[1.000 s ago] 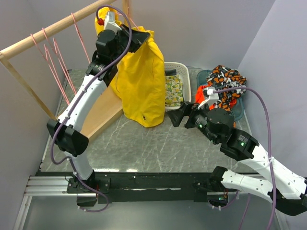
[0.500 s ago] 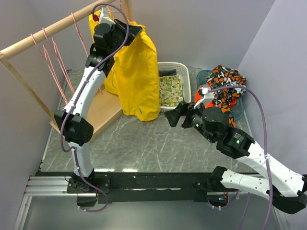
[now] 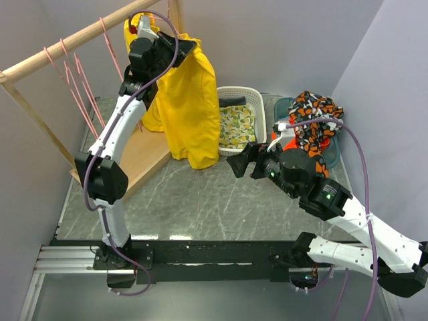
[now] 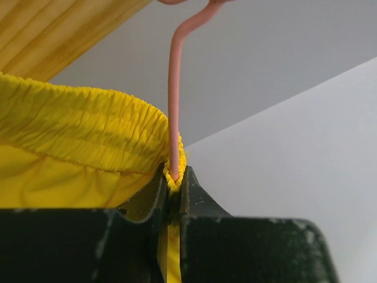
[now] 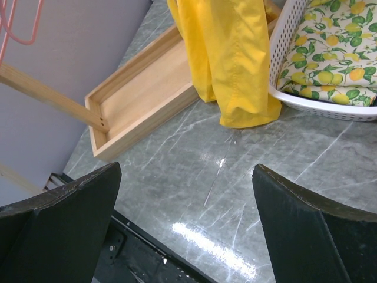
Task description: Place the shorts on the hanger
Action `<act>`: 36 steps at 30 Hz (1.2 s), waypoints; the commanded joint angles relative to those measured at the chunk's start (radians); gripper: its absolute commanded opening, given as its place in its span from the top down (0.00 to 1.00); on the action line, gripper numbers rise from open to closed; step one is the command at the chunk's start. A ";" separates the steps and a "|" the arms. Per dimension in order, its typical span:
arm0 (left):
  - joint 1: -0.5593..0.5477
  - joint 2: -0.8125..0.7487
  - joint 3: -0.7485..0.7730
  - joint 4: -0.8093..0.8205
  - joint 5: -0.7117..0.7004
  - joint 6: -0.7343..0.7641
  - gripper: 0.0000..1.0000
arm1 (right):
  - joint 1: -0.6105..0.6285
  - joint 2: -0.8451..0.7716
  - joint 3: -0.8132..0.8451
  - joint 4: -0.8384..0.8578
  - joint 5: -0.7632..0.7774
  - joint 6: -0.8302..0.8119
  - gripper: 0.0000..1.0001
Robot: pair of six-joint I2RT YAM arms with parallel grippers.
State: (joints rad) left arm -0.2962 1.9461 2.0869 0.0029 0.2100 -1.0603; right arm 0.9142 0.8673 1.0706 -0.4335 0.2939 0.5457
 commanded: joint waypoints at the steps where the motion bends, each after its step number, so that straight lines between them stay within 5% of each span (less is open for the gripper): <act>1: 0.015 -0.084 -0.034 0.072 0.015 -0.015 0.99 | 0.006 -0.013 -0.012 0.042 -0.001 -0.003 0.00; 8: 0.020 -0.087 -0.030 0.078 0.012 -0.036 0.98 | 0.006 -0.008 -0.006 0.038 -0.002 -0.004 0.00; 19: -0.006 -0.202 -0.171 0.086 0.019 -0.007 0.50 | 0.005 -0.002 -0.024 0.058 -0.016 -0.010 0.00; 23: -0.032 -0.304 -0.289 0.095 -0.023 0.026 0.40 | 0.005 0.007 -0.026 0.062 -0.024 -0.012 0.00; 36: -0.147 -0.487 -0.499 0.000 -0.153 0.169 0.33 | 0.006 0.002 -0.050 0.061 -0.007 -0.004 0.00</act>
State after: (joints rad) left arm -0.4339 1.5375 1.6566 0.0025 0.1005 -0.9428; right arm 0.9142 0.8783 1.0355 -0.4038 0.2718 0.5453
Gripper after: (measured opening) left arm 0.661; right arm 0.997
